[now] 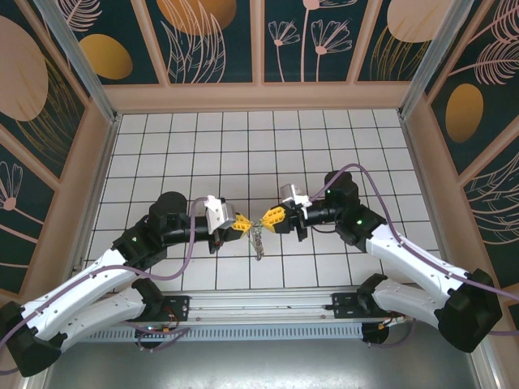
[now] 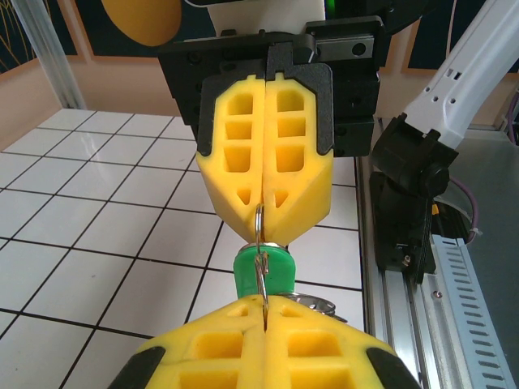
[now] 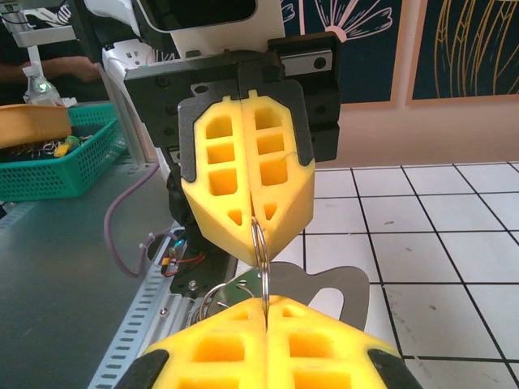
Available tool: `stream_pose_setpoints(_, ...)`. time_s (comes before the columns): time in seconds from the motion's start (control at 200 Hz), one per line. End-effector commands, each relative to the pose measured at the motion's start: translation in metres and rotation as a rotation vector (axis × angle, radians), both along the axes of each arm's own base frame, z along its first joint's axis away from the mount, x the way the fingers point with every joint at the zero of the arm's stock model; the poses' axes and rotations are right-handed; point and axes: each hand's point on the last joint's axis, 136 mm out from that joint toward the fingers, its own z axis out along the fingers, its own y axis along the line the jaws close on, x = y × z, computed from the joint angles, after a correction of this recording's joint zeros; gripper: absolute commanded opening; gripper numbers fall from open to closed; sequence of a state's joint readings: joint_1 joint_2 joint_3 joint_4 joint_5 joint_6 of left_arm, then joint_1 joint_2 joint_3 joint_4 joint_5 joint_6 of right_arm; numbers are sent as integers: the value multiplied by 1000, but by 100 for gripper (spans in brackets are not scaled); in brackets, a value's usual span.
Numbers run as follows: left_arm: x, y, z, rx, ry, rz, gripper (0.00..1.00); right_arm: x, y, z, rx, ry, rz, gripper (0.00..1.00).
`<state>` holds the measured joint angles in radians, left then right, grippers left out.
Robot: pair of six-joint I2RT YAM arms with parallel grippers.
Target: Put the keys on the keyring
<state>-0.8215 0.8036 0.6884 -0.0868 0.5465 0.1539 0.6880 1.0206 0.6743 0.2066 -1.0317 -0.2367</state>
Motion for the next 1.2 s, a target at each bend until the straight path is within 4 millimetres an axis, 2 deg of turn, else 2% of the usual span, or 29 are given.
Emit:
stream_pose_setpoints(0.0, -5, -4, 19, -35, -43, -40, 0, 0, 2, 19, 41, -29, 26, 0)
stream_pose_setpoints(0.661, -3, -5, 18, -34, -46, -38, 0, -6, 8, 10, 6, -7, 66, 0)
stream_pose_setpoints(1.196, -1, -8, 15, -21, -31, -39, 0, -13, 13, 14, -4, -72, 46, 0)
